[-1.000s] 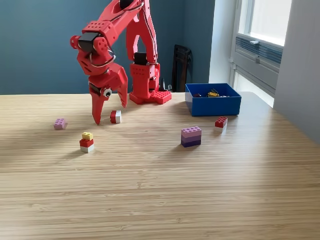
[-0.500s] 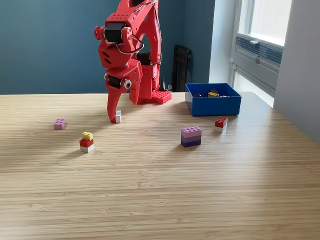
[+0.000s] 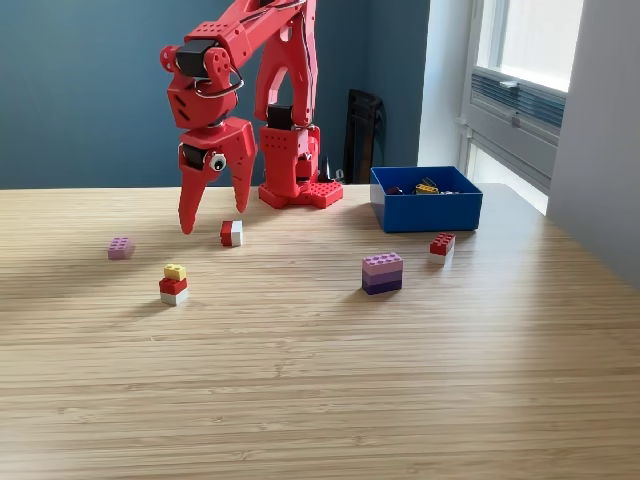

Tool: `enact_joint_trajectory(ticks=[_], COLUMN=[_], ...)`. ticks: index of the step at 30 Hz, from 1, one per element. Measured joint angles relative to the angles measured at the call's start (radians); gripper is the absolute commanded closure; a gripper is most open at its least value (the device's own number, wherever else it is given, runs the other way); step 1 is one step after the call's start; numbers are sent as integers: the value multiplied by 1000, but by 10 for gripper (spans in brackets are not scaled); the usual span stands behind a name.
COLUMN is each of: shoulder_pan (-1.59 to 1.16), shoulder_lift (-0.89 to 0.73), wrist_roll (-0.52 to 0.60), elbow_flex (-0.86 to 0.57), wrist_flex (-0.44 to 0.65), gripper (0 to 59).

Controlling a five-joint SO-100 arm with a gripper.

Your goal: Grasp a lego block and put it in the bin.

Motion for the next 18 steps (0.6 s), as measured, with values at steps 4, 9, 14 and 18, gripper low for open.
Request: enact_joint_trajectory(ticks=[4,9,14,18], shoulder_pan=[-3,-6,-41,-49], shoulder_lift=[0,0,0,0], wrist_roll=[-5,5,26,48], elbow_flex=[35,69,89,97], wrist_flex=[-64,-115,-149,-175], gripper=[194,201,219,231])
